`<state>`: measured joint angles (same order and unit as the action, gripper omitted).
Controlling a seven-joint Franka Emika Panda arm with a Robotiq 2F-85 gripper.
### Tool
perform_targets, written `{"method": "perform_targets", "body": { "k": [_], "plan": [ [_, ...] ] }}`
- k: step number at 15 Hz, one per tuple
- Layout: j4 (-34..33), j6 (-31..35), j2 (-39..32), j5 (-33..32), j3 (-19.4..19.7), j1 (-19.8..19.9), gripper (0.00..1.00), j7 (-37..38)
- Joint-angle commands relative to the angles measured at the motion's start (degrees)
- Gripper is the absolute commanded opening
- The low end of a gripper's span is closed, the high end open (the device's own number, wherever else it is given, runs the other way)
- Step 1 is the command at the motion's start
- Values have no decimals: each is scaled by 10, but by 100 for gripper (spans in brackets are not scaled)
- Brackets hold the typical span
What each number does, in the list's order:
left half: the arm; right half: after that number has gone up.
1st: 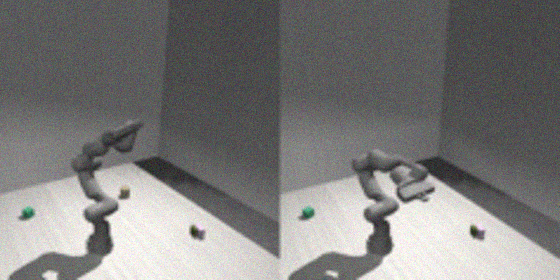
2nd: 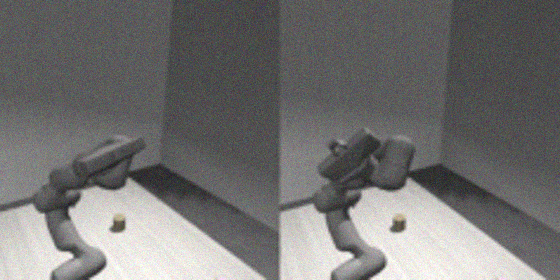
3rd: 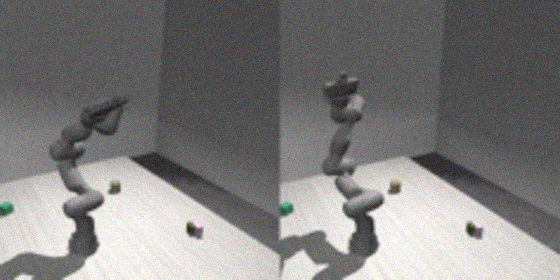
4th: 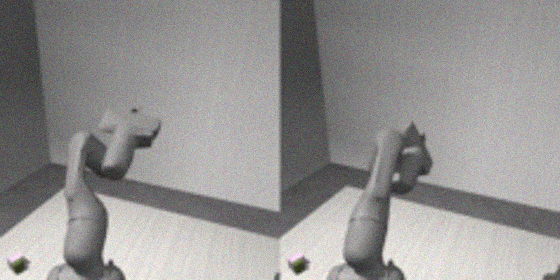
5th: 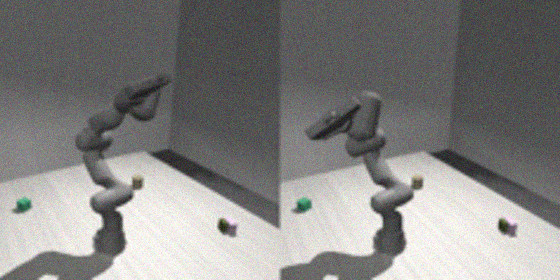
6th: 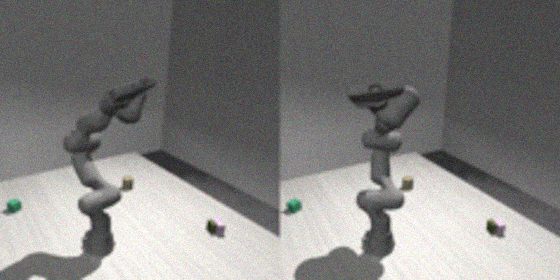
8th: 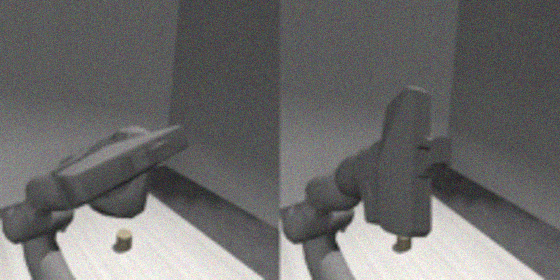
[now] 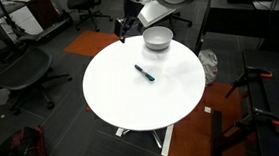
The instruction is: Remove the marker from the bowl and put it on the table
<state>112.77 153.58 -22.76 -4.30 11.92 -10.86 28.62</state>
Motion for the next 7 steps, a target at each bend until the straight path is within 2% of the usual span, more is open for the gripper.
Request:
{"method": "perform_targets", "body": {
  "k": [1, 3, 4, 7],
  "plan": [
    [49, -23, 74, -27, -4, 3, 100, -2],
    [59, -30, 93, -37, -11, 9, 100, -3],
    [29, -14, 56, -29, -16, 16, 100, 3],
    [42, -19, 75, -31, -20, 18, 100, 3]
  ]
}}
